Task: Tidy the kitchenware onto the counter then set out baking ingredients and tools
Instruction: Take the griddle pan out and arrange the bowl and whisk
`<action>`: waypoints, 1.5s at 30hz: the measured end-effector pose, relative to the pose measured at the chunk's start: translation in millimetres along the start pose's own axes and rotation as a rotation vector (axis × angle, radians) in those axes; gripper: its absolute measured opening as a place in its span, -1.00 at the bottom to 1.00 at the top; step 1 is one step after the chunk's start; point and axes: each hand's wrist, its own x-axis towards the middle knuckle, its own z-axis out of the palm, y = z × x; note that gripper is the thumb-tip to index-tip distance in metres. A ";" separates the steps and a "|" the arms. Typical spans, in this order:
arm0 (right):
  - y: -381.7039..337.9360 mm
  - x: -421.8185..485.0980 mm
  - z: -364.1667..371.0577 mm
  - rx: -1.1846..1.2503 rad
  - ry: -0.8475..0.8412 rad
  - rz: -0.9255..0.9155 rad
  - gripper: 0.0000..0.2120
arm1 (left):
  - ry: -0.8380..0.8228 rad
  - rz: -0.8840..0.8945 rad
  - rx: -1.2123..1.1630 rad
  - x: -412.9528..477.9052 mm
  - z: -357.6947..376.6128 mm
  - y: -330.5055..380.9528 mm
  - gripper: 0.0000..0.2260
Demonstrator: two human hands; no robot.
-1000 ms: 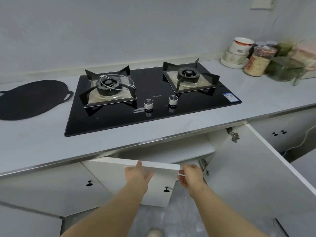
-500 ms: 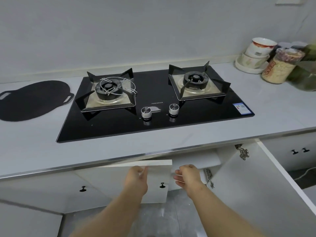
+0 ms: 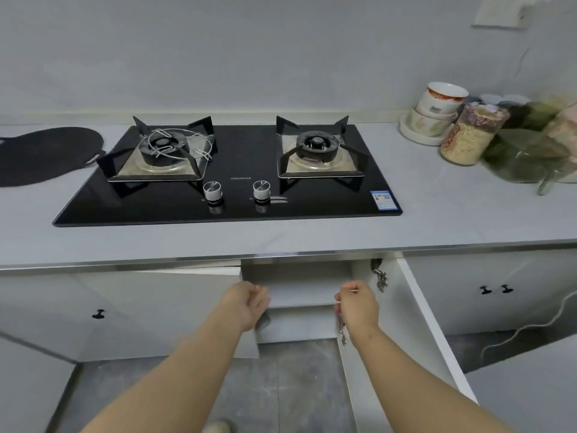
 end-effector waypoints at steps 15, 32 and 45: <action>35.3 1.0 -132.7 -0.514 0.129 -0.031 -0.67 | -0.350 0.185 0.821 -48.4 101.9 -110.0 -0.89; 25.1 4.3 -102.7 -0.612 -0.087 0.038 -0.76 | -0.191 0.302 0.828 -21.3 64.6 -76.7 -0.79; 11.3 -9.9 2.4 0.072 -0.145 0.233 -0.86 | -0.057 0.418 0.913 -18.2 8.5 -19.3 -0.80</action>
